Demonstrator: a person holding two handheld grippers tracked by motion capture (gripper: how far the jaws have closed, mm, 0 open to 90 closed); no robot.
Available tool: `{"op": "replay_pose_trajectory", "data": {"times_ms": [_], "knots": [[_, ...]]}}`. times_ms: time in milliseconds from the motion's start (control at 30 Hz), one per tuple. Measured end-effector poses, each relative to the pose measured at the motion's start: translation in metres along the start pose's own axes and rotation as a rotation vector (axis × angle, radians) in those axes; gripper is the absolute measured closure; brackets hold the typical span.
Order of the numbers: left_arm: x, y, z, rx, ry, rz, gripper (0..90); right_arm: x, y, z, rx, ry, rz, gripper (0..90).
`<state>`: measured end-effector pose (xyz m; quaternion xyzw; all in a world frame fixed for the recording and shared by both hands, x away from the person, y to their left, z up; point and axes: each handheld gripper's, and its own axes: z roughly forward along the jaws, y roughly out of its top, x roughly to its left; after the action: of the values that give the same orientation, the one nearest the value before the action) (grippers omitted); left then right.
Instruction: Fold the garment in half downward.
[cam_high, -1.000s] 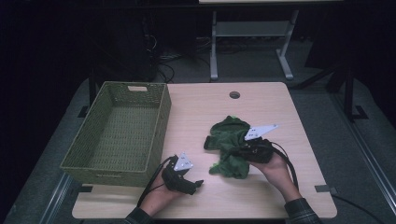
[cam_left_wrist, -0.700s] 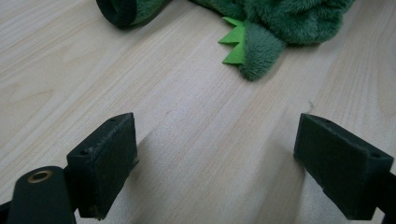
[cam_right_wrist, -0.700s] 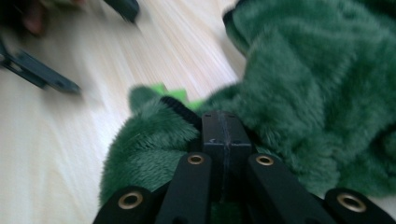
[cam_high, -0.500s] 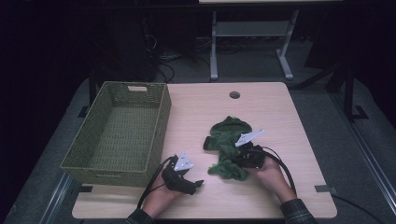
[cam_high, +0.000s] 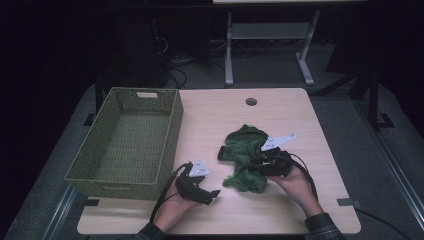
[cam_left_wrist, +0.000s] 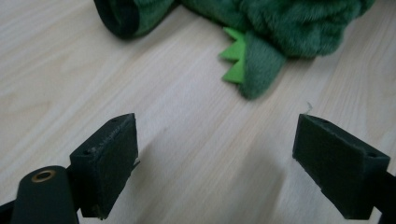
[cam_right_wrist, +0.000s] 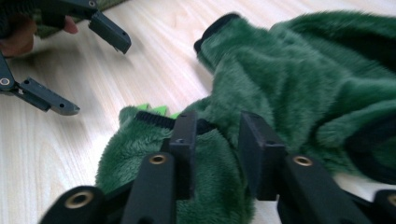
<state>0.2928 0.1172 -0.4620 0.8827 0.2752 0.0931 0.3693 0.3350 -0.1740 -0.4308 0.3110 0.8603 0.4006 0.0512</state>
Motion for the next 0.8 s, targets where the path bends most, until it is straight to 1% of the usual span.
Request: {"op": "replay_pose_trajectory", "data": {"times_ms": [33, 67, 100, 133, 267, 367, 433, 467, 533, 567, 600, 700, 733, 800], "knots": [[0.001, 0.003, 0.000, -0.001, -0.003, 0.006, 13.8, -0.001, 0.000, -0.002, -0.009, 0.004, 0.004, 63.4], [0.002, 0.006, -0.001, -0.003, -0.010, 0.009, 14.2, -0.003, 0.001, -0.003, 0.001, 0.005, 0.014, 60.9], [0.004, 0.010, -0.002, -0.003, -0.009, 0.019, 14.2, -0.004, 0.002, -0.005, 0.009, -0.002, 0.014, 60.1], [0.004, 0.012, -0.002, -0.007, -0.013, 0.013, 14.2, -0.006, 0.003, -0.006, 0.007, -0.013, 0.004, 60.4], [0.011, 0.026, -0.005, -0.030, -0.024, 0.017, 16.6, -0.012, 0.006, -0.014, -0.024, -0.031, 0.007, 61.5], [0.015, 0.037, -0.005, -0.043, -0.031, 0.023, 20.0, -0.019, 0.012, -0.019, -0.029, -0.046, 0.010, 61.3], [0.018, 0.045, -0.004, -0.048, -0.040, 0.027, 22.1, -0.024, 0.015, -0.022, -0.050, -0.045, 0.002, 61.3], [0.020, 0.049, -0.004, -0.050, -0.040, 0.031, 23.4, -0.027, 0.017, -0.022, -0.045, -0.045, 0.008, 61.3], [0.023, 0.057, -0.003, -0.065, -0.053, 0.015, 24.8, -0.031, 0.022, -0.024, -0.040, -0.057, 0.012, 61.3], [0.025, 0.061, -0.003, -0.063, -0.055, 0.025, 27.4, -0.033, 0.022, -0.026, -0.059, -0.064, 0.014, 61.3], [0.027, 0.065, -0.003, -0.068, -0.050, 0.022, 29.6, -0.036, 0.024, -0.027, -0.058, -0.059, 0.021, 61.3], [0.032, 0.077, 0.002, -0.080, -0.046, 0.031, 32.1, -0.044, 0.029, -0.028, -0.061, -0.077, 0.030, 61.3], [0.034, 0.081, 0.004, -0.077, -0.041, 0.036, 32.8, -0.046, 0.030, -0.029, -0.084, -0.079, 0.032, 61.4], [0.039, 0.089, 0.008, -0.083, -0.035, 0.035, 34.2, -0.053, 0.033, -0.028, -0.075, -0.084, 0.044, 61.3]]}}
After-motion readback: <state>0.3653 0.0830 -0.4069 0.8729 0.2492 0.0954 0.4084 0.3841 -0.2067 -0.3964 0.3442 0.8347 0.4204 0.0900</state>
